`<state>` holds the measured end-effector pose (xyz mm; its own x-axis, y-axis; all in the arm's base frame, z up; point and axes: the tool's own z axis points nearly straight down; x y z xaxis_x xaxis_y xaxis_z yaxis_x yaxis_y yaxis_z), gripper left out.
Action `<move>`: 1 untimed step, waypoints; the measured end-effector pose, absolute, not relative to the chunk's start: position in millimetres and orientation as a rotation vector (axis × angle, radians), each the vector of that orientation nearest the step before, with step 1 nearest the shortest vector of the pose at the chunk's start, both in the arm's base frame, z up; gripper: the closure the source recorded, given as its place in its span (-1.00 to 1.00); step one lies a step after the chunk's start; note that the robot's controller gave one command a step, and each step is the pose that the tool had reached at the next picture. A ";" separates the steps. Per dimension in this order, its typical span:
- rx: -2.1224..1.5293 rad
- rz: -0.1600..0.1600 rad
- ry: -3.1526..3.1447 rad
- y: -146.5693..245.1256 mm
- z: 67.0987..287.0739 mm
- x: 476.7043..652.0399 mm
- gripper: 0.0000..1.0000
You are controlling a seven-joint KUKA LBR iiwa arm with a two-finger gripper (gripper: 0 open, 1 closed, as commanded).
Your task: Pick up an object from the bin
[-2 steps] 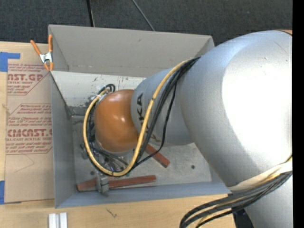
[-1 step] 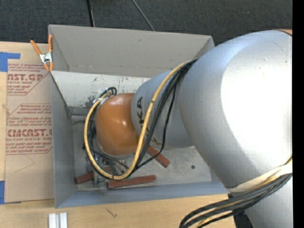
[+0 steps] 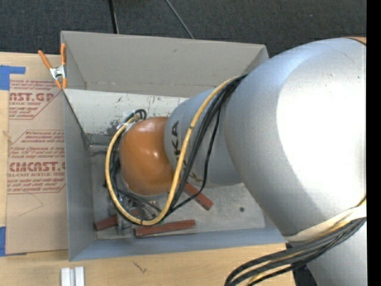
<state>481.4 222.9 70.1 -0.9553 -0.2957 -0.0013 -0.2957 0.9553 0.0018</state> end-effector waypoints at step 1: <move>-0.671 0.005 3.069 197.5 73.5 482.4 1.00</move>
Offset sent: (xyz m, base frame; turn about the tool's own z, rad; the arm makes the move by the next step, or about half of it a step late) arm 0.0283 0.0210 0.0687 -0.1442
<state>482.4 197.5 73.5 -0.9088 -0.4173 -0.0006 -0.4173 0.9088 0.0031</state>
